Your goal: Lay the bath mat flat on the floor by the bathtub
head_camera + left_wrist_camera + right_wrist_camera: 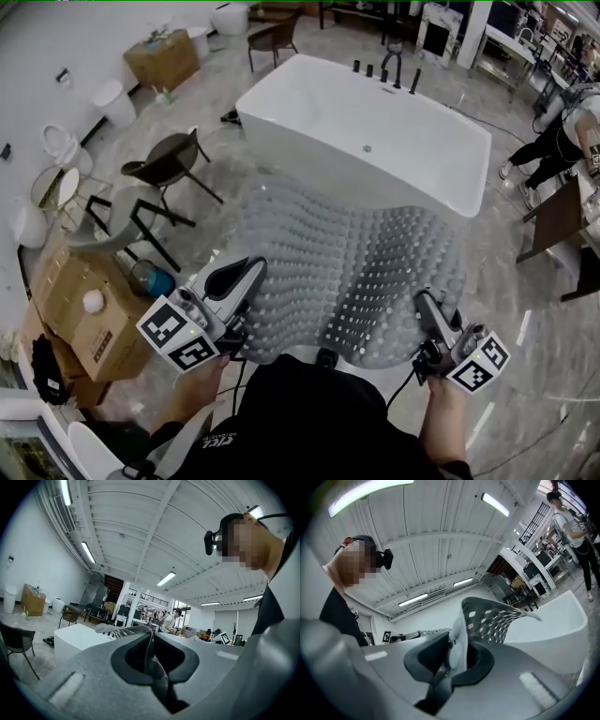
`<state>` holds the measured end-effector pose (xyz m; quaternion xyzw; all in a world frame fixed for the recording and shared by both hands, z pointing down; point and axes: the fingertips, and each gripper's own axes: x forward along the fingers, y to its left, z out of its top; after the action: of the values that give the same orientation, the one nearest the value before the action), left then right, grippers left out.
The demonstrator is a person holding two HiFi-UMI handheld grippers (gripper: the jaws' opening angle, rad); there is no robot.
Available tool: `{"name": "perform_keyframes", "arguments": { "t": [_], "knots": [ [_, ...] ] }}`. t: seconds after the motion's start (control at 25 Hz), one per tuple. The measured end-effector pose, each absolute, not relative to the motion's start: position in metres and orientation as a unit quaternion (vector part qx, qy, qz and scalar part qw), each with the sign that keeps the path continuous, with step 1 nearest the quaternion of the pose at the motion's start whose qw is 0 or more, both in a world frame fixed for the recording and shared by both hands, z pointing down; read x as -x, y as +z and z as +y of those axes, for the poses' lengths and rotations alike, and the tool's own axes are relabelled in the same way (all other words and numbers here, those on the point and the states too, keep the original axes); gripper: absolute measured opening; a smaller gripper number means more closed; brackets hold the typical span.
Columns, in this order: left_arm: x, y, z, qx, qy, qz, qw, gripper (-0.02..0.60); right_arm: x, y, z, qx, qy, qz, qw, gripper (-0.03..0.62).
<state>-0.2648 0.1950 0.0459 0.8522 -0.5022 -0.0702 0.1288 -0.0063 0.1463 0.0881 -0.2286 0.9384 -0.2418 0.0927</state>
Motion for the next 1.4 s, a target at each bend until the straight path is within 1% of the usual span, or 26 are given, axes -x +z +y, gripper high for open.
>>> {"name": "perform_keyframes", "arguments": {
  "t": [0.36,0.76,1.0,1.24,1.4],
  "knots": [
    [0.264,0.048,0.125,-0.871,-0.068,-0.466,0.141,0.018,0.002,0.088,0.100,0.267,-0.241,0.928,0.100,0.031],
    [0.295,0.053,0.014,-0.906,-0.058,-0.391,0.152,0.018,0.023,0.088,0.038,0.359,-0.232,0.897,0.115,0.031],
    [0.305,0.063,-0.052,-0.925,-0.054,-0.344,0.155,0.018,0.030,0.097,0.005,0.423,-0.227,0.871,0.111,0.032],
    [0.285,0.067,-0.090,-0.937,-0.036,-0.311,0.152,0.018,0.018,0.101,-0.012,0.455,-0.236,0.852,0.113,0.032],
    [0.255,0.074,-0.101,-0.939,-0.021,-0.310,0.148,0.018,-0.015,0.105,-0.023,0.463,-0.243,0.843,0.126,0.034]
  ]
}}
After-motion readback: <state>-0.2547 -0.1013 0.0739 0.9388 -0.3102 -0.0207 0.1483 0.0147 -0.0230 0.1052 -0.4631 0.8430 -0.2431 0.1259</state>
